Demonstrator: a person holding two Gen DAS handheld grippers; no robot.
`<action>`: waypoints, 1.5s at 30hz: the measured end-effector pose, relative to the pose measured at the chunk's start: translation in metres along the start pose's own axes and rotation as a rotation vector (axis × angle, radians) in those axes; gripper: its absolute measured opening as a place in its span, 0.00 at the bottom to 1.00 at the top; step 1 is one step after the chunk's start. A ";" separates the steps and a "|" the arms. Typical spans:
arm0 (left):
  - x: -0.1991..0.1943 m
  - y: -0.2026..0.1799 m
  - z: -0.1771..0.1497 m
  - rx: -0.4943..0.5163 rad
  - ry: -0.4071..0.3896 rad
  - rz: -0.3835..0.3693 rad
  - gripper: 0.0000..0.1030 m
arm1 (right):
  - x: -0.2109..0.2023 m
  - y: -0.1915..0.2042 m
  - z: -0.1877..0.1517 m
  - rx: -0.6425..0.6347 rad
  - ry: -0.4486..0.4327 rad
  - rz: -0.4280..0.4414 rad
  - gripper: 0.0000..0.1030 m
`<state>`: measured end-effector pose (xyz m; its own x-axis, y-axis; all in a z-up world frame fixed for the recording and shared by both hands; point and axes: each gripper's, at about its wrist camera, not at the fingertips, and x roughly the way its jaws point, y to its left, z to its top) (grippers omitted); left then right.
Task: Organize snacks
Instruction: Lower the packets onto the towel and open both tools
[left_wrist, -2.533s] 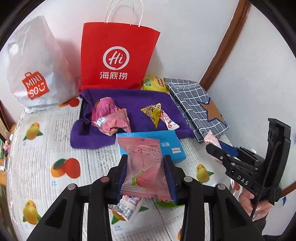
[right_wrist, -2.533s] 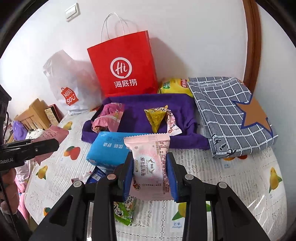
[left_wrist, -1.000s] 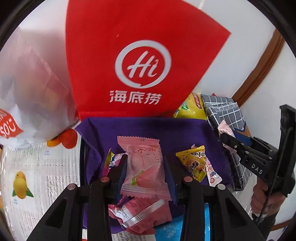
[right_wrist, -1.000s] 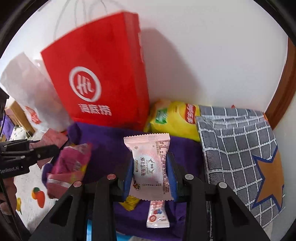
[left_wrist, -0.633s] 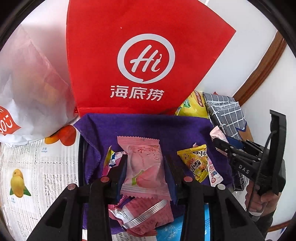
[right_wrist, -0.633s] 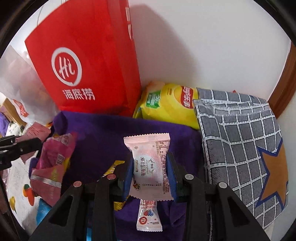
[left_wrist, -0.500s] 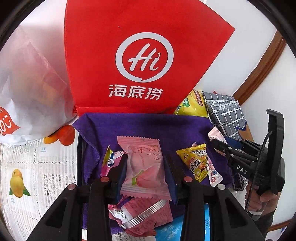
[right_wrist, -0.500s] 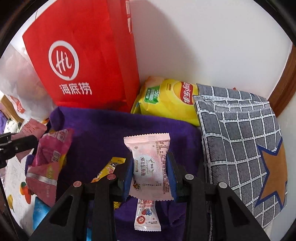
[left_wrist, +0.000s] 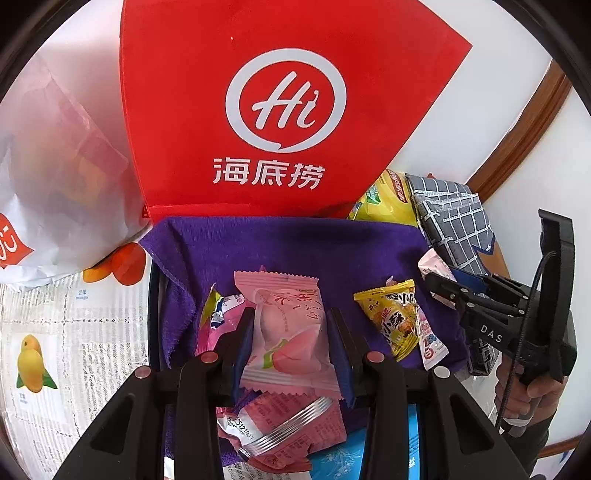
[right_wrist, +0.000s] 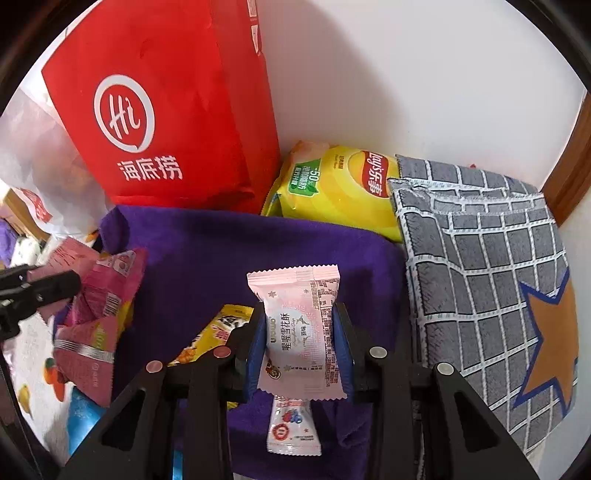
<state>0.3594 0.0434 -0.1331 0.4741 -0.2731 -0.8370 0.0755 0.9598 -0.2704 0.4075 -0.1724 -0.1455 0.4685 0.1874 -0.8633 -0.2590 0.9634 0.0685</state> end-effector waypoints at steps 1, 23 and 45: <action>0.001 0.000 0.000 0.001 0.003 0.001 0.35 | 0.000 0.001 0.000 -0.004 0.000 -0.005 0.34; 0.011 -0.009 -0.002 0.029 0.032 -0.008 0.35 | 0.017 0.009 -0.002 -0.049 0.045 0.008 0.35; -0.007 -0.019 0.000 0.064 -0.009 -0.012 0.64 | -0.031 0.018 0.002 -0.066 -0.079 0.002 0.58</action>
<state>0.3541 0.0275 -0.1222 0.4805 -0.2846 -0.8295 0.1371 0.9586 -0.2495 0.3903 -0.1605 -0.1163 0.5323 0.2063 -0.8211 -0.3141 0.9488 0.0348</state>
